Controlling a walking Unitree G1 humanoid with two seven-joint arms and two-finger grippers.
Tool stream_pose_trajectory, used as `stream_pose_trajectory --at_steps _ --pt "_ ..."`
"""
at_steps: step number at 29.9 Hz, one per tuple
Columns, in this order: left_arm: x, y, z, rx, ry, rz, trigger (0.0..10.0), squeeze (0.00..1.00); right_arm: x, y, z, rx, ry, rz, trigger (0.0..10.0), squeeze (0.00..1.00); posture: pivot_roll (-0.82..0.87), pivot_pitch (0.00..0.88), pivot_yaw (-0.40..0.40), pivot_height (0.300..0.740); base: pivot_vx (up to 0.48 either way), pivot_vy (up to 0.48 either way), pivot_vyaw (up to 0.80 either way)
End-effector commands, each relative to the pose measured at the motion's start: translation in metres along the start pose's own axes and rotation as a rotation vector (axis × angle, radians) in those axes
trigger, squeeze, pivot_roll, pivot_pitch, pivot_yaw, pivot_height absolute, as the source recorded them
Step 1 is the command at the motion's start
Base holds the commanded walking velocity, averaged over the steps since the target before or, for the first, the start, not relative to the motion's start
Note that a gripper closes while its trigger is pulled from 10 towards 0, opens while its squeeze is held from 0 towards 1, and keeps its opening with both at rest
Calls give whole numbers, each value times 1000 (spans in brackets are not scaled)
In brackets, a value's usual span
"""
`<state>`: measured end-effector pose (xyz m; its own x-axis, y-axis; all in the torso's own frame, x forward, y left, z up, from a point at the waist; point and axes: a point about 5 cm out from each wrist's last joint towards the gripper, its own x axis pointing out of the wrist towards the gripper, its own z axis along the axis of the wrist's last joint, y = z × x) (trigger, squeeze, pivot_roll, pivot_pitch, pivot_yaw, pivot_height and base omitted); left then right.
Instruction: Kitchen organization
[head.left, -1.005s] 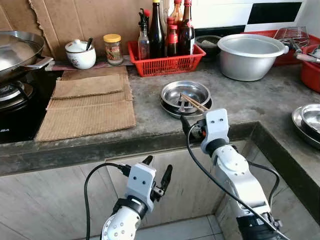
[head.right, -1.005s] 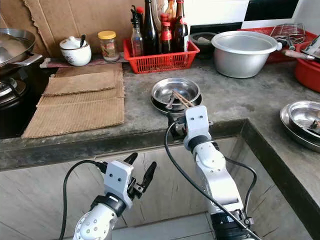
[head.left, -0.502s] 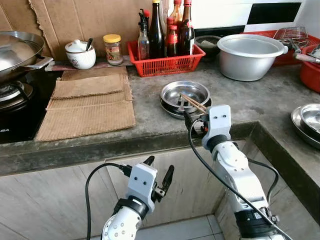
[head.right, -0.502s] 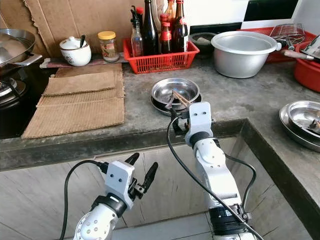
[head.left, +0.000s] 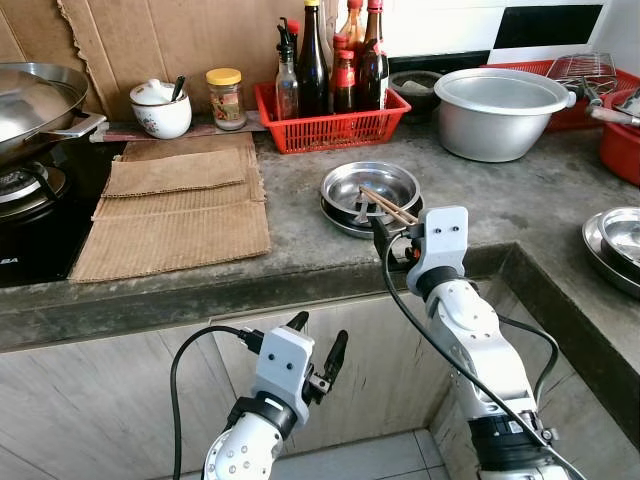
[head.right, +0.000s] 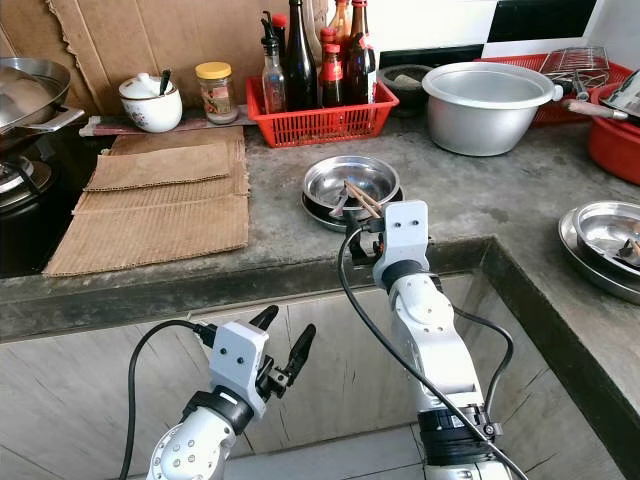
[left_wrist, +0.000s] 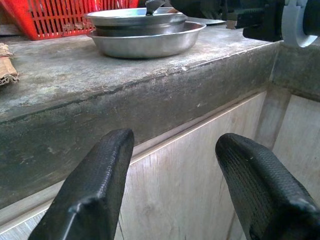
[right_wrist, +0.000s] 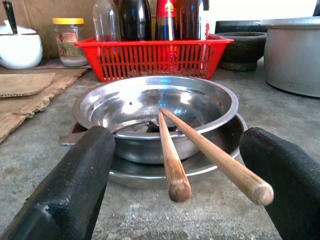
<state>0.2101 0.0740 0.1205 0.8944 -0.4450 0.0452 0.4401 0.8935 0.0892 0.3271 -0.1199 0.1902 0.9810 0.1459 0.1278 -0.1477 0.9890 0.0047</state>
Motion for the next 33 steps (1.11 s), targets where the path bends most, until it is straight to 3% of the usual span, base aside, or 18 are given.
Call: stream_pose_trajectory --at_steps 1,7,8,9,33 --pt "0 -1 4 -3 -39 -7 10000 0 3 0 5 12 -26 -9 10000 0 31 66 -22 740 0 0 0" --pt "-1 1 4 -28 -56 -6 10000 0 5 1 6 11 -29 -7 10000 0 33 65 -24 740 0 0 0" --pt "-1 1 4 -24 -52 -5 10000 0 5 1 6 11 -27 -7 6902 0 33 65 -24 740 0 0 0" --pt "-2 2 3 -14 -43 -6 10000 0 5 1 6 11 -26 -7 0 0 33 65 -25 740 0 0 0" --pt "1 0 2 14 -26 -10 10000 0 7 -1 8 21 -41 -18 0 0 34 48 -22 740 0 0 0"
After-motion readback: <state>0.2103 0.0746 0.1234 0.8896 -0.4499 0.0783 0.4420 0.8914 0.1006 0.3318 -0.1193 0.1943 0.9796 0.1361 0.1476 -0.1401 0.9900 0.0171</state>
